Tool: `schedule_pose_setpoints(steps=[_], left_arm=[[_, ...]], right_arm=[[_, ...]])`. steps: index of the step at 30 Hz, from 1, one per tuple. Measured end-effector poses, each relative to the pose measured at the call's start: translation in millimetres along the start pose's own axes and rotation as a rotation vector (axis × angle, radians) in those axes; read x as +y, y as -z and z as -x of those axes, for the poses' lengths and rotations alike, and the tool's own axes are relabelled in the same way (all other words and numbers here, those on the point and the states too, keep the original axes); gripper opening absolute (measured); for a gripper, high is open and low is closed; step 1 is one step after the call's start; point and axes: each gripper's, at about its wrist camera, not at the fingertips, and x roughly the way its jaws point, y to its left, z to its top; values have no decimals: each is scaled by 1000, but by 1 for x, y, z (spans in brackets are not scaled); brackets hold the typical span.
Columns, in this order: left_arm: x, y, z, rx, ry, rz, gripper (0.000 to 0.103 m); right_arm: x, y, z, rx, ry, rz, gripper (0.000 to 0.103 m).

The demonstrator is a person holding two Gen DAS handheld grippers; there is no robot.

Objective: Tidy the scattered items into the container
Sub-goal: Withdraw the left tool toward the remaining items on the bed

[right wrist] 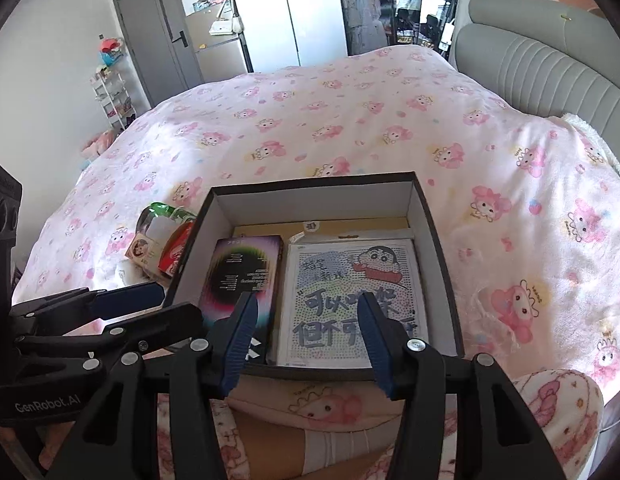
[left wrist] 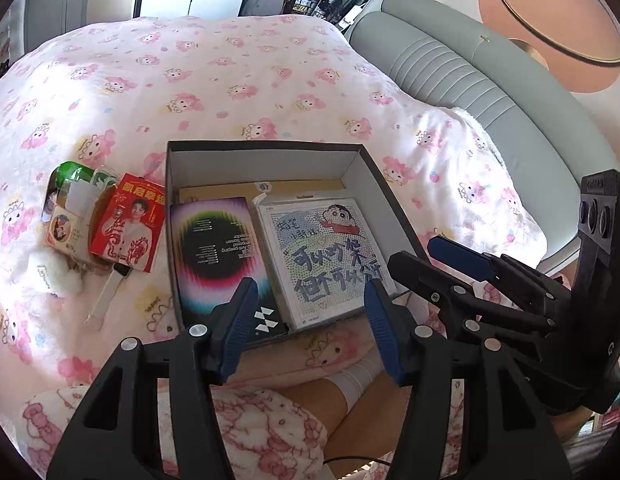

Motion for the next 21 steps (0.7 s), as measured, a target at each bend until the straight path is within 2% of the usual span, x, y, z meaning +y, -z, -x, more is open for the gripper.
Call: schedule_pose_setpoints(steps=[4,9,11,15,17,19,21], left_arm=[[24,4,27,-44,-40,37,55],[68,8,57,-85,-52,123,55],[89,8,68,-86,-92,173,55],[131,10,85,-81,-120,255,55],[151,11,90,-82,-128,280,55],[171,13,90,-80,-189,313,55],[194,14,89,-74,-271,335,55]], right_arm=[[32,-6,5,-28,-50,78,48],[77,-22,-6,-31,-126,141,48],[96,-27,-11,-29,-180,169,48],[137,-38,-37,27,-272,217,48],[153,-44,-52,66,-376,214,46],[164,-45,-72,142,-477,182,46],[172,-43,-91,195,-507,164,46]])
